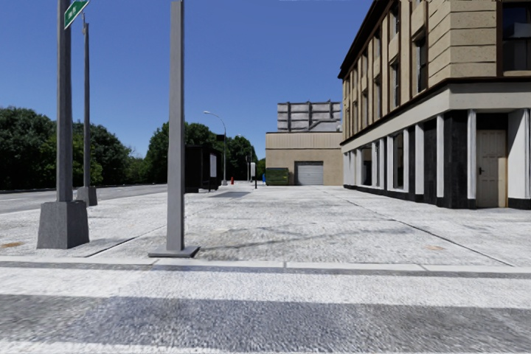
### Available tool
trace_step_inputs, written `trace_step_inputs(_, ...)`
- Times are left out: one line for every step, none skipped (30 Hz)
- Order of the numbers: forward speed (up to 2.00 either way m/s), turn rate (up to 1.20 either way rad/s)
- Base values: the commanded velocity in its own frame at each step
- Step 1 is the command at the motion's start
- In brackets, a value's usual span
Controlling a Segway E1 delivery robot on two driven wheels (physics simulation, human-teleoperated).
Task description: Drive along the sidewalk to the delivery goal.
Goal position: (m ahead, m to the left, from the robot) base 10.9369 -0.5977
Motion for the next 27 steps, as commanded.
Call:
trace_step_inputs(2.00, 0.00)
trace_step_inputs(2.00, 0.00)
trace_step_inputs(2.00, 0.00)
trace_step_inputs(2.00, 0.00)
trace_step_inputs(2.00, 0.00)
trace_step_inputs(2.00, 0.00)
trace_step_inputs(2.00, 0.00)
trace_step_inputs(2.00, 0.00)
trace_step_inputs(2.00, 0.00)
trace_step_inputs(2.00, 0.00)
trace_step_inputs(2.00, 0.00)
trace_step_inputs(2.00, 0.00)
trace_step_inputs(2.00, 0.00)
trace_step_inputs(2.00, 0.00)
trace_step_inputs(2.00, 0.00)
trace_step_inputs(2.00, 0.00)
trace_step_inputs(2.00, 0.00)
trace_step_inputs(2.00, 0.00)
trace_step_inputs(2.00, 0.00)
trace_step_inputs(2.00, 0.00)
trace_step_inputs(2.00, 0.00)
trace_step_inputs(2.00, 0.00)
trace_step_inputs(2.00, 0.00)
trace_step_inputs(2.00, 0.00)
trace_step_inputs(2.00, 0.00)
trace_step_inputs(2.00, 0.00)
trace_step_inputs(2.00, 0.00)
